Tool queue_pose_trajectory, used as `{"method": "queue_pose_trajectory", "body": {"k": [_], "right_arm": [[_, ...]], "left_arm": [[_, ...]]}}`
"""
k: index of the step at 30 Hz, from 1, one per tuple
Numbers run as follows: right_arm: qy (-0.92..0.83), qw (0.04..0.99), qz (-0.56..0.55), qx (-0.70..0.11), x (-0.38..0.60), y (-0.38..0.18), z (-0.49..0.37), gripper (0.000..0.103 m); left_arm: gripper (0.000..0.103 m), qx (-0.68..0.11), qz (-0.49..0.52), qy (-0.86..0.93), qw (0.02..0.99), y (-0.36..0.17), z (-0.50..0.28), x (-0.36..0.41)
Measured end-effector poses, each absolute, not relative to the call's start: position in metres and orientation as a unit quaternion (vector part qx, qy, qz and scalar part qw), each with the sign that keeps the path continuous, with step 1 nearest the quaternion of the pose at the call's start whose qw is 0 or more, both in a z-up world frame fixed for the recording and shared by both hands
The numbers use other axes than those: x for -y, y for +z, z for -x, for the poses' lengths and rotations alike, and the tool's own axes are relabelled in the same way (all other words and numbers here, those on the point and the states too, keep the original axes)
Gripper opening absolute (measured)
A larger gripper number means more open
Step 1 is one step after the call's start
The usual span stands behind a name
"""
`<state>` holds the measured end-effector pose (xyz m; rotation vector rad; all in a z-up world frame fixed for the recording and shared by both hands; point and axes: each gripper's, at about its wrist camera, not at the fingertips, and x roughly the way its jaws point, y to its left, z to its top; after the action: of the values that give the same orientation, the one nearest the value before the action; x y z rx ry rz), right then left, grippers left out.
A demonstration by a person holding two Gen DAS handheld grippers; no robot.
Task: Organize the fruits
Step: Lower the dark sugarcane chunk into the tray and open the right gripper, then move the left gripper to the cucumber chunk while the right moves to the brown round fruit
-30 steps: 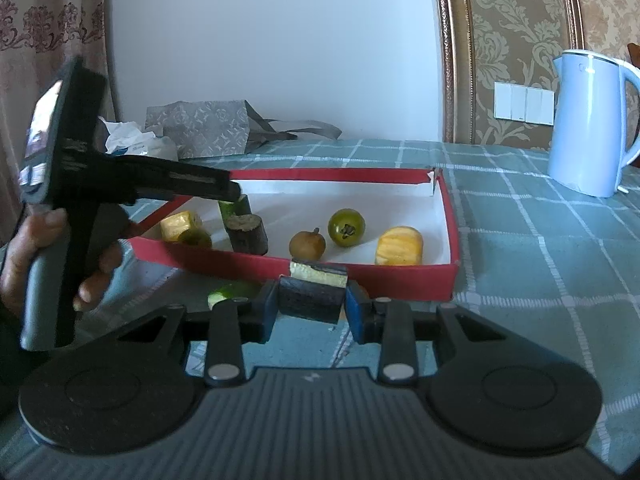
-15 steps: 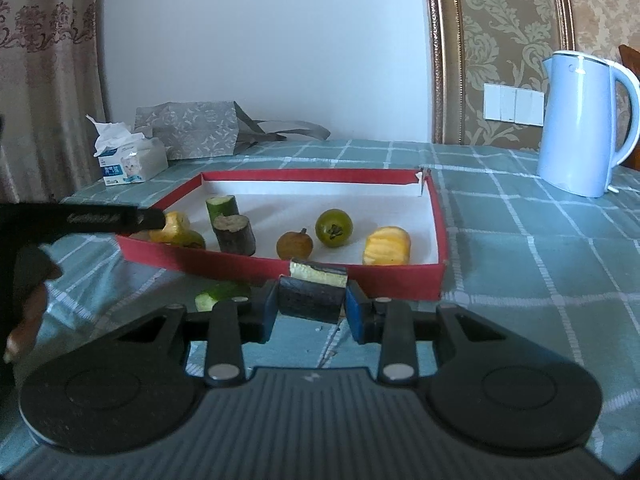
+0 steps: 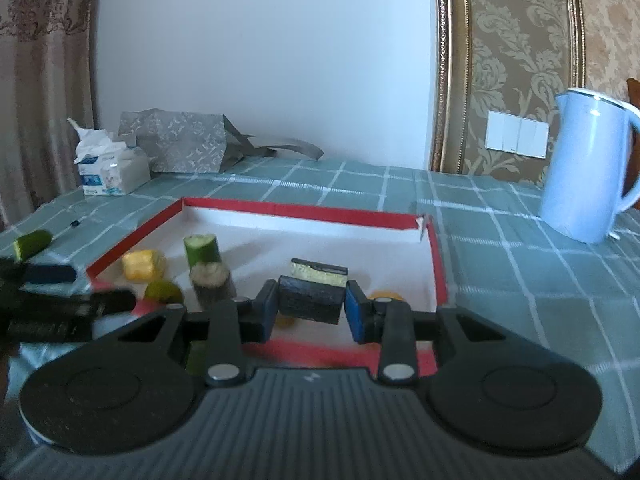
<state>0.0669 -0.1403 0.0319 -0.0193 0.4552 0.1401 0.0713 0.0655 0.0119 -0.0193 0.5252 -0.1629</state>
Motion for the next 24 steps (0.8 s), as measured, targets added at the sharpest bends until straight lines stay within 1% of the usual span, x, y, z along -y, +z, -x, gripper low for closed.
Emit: {"method": "queue_pose_trajectory", "body": {"k": [5,7,9,14,16,17,19,22,23,24], "right_arm": [[0.063,0.968,0.013,-0.244,0.131,0.024,-0.107,0.033],[0.071,0.964,0.011,-0.254,0.131,0.019,-0.118,0.036],[0.064,0.966,0.008,-0.251,0.134,0.018,-0.117,0.043],[0.037,0.973,-0.009,-0.228,0.155,0.030,-0.091,0.043],[0.026,0.976,-0.010,-0.216,0.165,0.034,-0.078,0.049],[0.022,0.977,-0.013,-0.211,0.169,0.036,-0.072,0.050],[0.017,0.978,-0.019,-0.207,0.177,0.037,-0.062,0.057],[0.012,0.978,-0.027,-0.204,0.185,0.033,-0.049,0.059],[0.009,0.979,-0.027,-0.203,0.187,0.031,-0.045,0.062],[0.002,0.979,-0.028,-0.201,0.189,0.029,-0.041,0.068]], "left_arm": [[0.089,-0.264,0.015,-0.087,0.960,0.011,-0.074,-0.066],[0.089,-0.265,0.013,-0.089,0.960,0.011,-0.075,-0.066],[0.089,-0.267,0.011,-0.092,0.959,0.010,-0.075,-0.065],[0.089,-0.263,0.005,-0.096,0.960,0.010,-0.072,-0.063],[0.089,-0.263,0.004,-0.099,0.960,0.010,-0.071,-0.062],[0.089,-0.263,0.004,-0.101,0.959,0.010,-0.071,-0.062],[0.089,-0.263,0.002,-0.104,0.959,0.010,-0.071,-0.061],[0.089,-0.267,0.009,-0.120,0.956,0.009,-0.068,-0.061],[0.089,-0.268,0.009,-0.125,0.955,0.009,-0.067,-0.060],[0.089,-0.268,0.009,-0.129,0.955,0.009,-0.066,-0.059]]}}
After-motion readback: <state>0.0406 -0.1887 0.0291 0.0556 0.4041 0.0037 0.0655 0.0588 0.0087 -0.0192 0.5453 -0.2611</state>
